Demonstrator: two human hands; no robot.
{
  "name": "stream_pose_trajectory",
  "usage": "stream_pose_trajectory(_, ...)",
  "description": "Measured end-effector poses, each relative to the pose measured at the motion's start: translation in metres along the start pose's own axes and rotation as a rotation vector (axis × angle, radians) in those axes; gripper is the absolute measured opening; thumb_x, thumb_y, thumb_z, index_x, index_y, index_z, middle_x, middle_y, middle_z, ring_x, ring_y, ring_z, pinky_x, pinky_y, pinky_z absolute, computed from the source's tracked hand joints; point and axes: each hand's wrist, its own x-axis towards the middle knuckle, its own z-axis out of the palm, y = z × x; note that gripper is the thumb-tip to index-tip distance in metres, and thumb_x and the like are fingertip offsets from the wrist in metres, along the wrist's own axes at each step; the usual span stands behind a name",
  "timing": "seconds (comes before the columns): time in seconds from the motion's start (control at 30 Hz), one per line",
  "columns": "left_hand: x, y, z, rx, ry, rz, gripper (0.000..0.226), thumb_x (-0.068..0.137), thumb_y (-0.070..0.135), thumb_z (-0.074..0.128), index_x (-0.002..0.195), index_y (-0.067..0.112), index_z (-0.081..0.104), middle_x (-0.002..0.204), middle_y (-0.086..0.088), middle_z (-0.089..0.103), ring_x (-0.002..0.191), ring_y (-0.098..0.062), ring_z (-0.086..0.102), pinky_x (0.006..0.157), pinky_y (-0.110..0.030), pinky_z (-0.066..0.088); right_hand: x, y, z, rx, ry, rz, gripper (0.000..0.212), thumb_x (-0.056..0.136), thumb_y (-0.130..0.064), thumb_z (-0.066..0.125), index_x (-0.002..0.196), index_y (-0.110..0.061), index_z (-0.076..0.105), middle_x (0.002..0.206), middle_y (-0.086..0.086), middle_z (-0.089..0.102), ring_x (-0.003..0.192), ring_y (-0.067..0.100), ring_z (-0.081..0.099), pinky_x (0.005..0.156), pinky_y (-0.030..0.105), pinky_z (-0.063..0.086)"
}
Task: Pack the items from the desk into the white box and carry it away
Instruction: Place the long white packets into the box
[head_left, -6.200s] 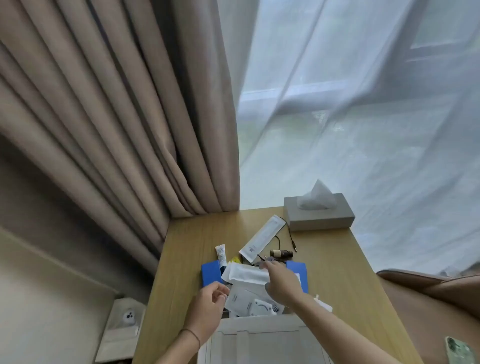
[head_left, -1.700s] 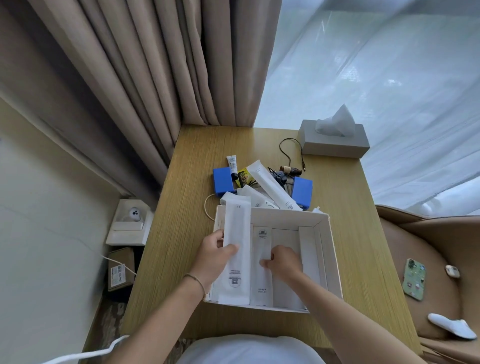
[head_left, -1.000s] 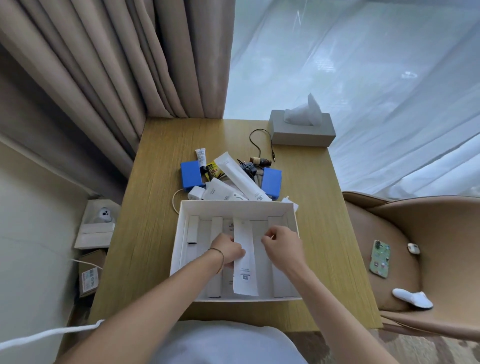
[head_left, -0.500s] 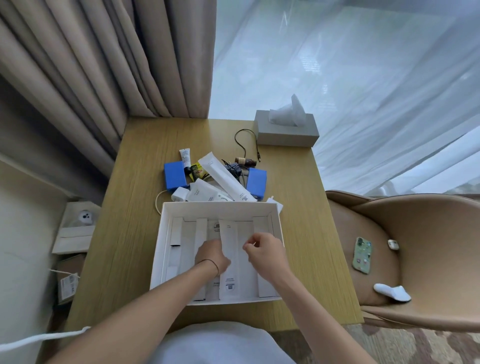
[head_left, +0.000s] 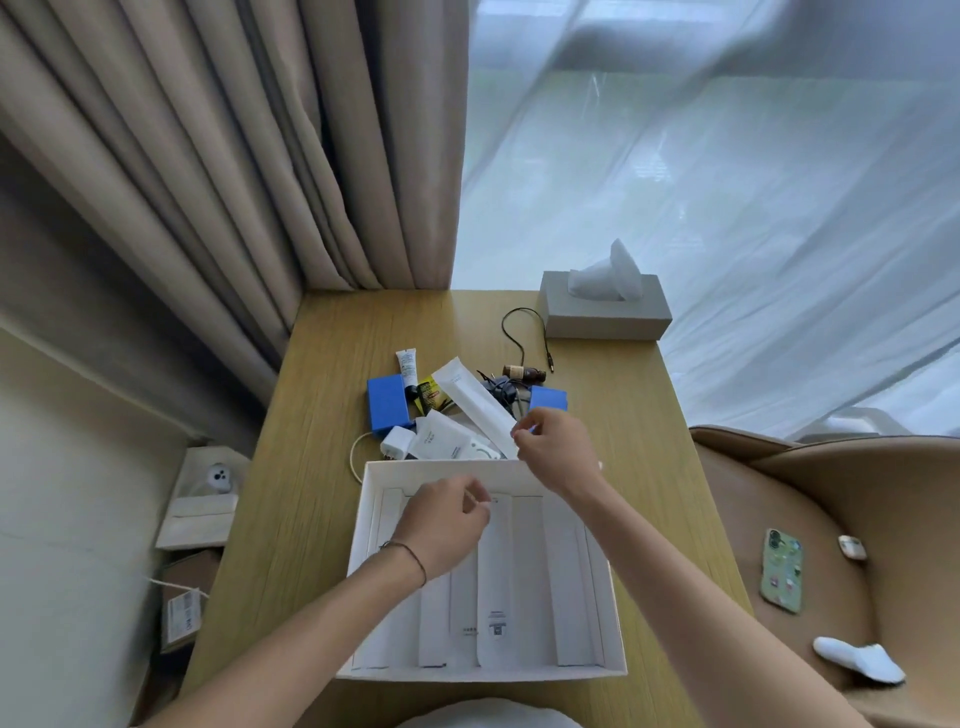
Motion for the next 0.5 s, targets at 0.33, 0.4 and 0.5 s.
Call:
stream_pose_trajectory(0.33, 0.031, 0.029, -0.053, -0.086, 0.087, 0.015, 0.007, 0.093, 0.025, 0.061, 0.092, 0.028, 0.067, 0.088, 0.01, 0.069, 0.087, -0.006, 0.064, 0.072, -0.024, 0.053, 0.095, 0.008, 0.035, -0.398, -0.203, -0.033, 0.031, 0.084, -0.01, 0.055, 0.115, -0.015, 0.055, 0.107, 0.005, 0.064, 0.091, 0.025, 0.061, 0.062, 0.035, 0.046)
stream_pose_trajectory(0.4, 0.037, 0.028, -0.057, -0.063, 0.096, 0.007, 0.008, 0.092, 0.025, 0.062, 0.089, 0.028, 0.067, 0.085, 0.01, 0.069, 0.084, -0.006, 0.064, 0.07, -0.022, 0.051, 0.103, 0.011, 0.043, -0.448, -0.208, -0.05, 0.031, 0.083, -0.011, 0.061, 0.112, -0.015, 0.052, 0.107, 0.006, 0.064, 0.089, 0.025, 0.058, 0.059, 0.033, 0.042)
stream_pose_trajectory(0.5, 0.045, 0.025, -0.06, -0.021, 0.104, -0.006, 0.008, 0.092, 0.023, 0.061, 0.088, 0.028, 0.067, 0.083, 0.011, 0.067, 0.079, -0.001, 0.061, 0.059, -0.01, 0.042, 0.109, 0.015, 0.054, -0.515, -0.198, -0.097, 0.035, 0.078, -0.015, 0.068, 0.103, -0.018, 0.044, 0.103, 0.006, 0.063, 0.082, 0.026, 0.054, 0.056, 0.032, 0.038)
